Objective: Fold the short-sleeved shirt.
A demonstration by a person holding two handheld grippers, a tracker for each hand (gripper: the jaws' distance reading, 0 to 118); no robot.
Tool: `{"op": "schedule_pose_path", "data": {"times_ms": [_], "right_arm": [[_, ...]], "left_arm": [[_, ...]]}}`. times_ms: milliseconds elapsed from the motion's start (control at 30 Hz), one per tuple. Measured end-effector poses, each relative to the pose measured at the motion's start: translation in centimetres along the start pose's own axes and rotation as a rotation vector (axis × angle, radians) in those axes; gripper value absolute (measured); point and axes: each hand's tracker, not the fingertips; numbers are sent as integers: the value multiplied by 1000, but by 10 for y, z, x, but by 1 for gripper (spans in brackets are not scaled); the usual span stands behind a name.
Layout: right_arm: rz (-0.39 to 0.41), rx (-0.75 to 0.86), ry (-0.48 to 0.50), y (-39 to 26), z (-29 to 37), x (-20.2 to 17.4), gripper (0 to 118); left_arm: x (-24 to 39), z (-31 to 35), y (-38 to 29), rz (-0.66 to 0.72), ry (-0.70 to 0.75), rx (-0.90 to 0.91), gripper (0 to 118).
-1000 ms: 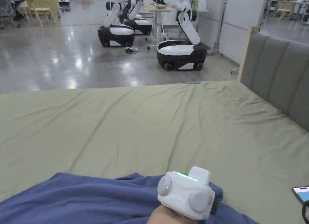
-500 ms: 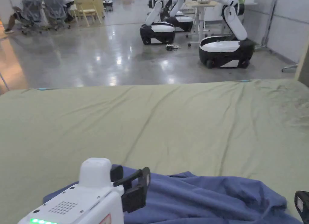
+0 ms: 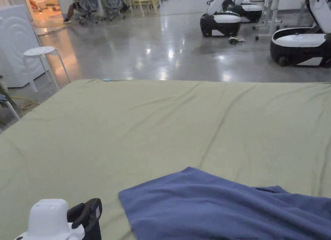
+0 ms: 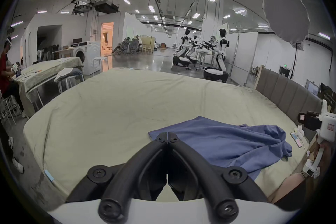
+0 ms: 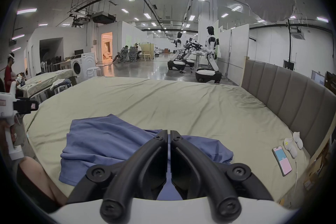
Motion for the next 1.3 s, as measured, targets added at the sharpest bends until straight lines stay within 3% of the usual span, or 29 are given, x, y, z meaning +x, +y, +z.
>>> {"op": "schedule_pose_path", "data": {"times_ms": [67,100,167,200,267,400,433,500,567,600,667,700,733,833,967,1000,1033,1067,1100,1233,1300], "right_arm": [[8,-3,7,3,-1,-6,5],[9,-6,11,5,-2,-8,5],[12,-9,11,6,-3,-9,5],[17,-11,2,6,-3,-9,5],[26,-17,-14,7,-3,-8,5],[22,-37,-50,6,-5,0,5],[17,-45,-56,5,-7,3,5],[-4,-55,-69,4,-9,9,5],[-30,-52,-69,6,-11,14,5],[-36,-47,-69,6,-10,17,5],[-36,-45,-79,5,-11,21,5],[-32,-46,-83,4,-12,23,5],[-32,-49,-86,3,-14,25,5],[-49,-46,-94,-2,-13,32,5],[-25,-66,-152,-15,-4,51,8],[-15,-80,-182,-20,-1,61,17],[-13,-102,-203,-26,0,70,50],[-27,-137,-227,-32,1,83,92],[-61,-188,-246,-44,-2,102,118],[-213,-359,-304,-79,-28,163,117],[-246,-409,-323,-93,-52,182,117]], "left_arm": [[-1,-34,8,-38,-7,-77,1],[0,-56,11,-74,6,-107,15],[2,-97,15,-117,16,-119,94],[2,-118,15,-127,15,-158,111],[4,-156,15,-116,-1,-177,111],[8,-226,-1,-19,16,-398,110],[9,-237,-8,5,-5,-415,108],[11,-254,-25,-3,26,-491,88],[14,-256,-36,1,80,-551,87],[14,-245,-35,15,70,-431,87],[18,-240,-32,33,50,-468,56],[23,-236,-32,31,2,-450,32],[25,-228,-32,35,-54,-452,0],[41,-215,-29,-53,-58,-457,0],[37,-193,-20,-58,-89,-372,0],[30,-182,-14,-56,-96,-336,0],[28,-174,-8,-53,-80,-306,0],[25,-166,-3,-39,-89,-281,0],[23,-159,3,-28,-102,-274,0],[0,-157,9,-12,-107,-250,0],[25,-148,23,-30,-102,-241,0]]}}
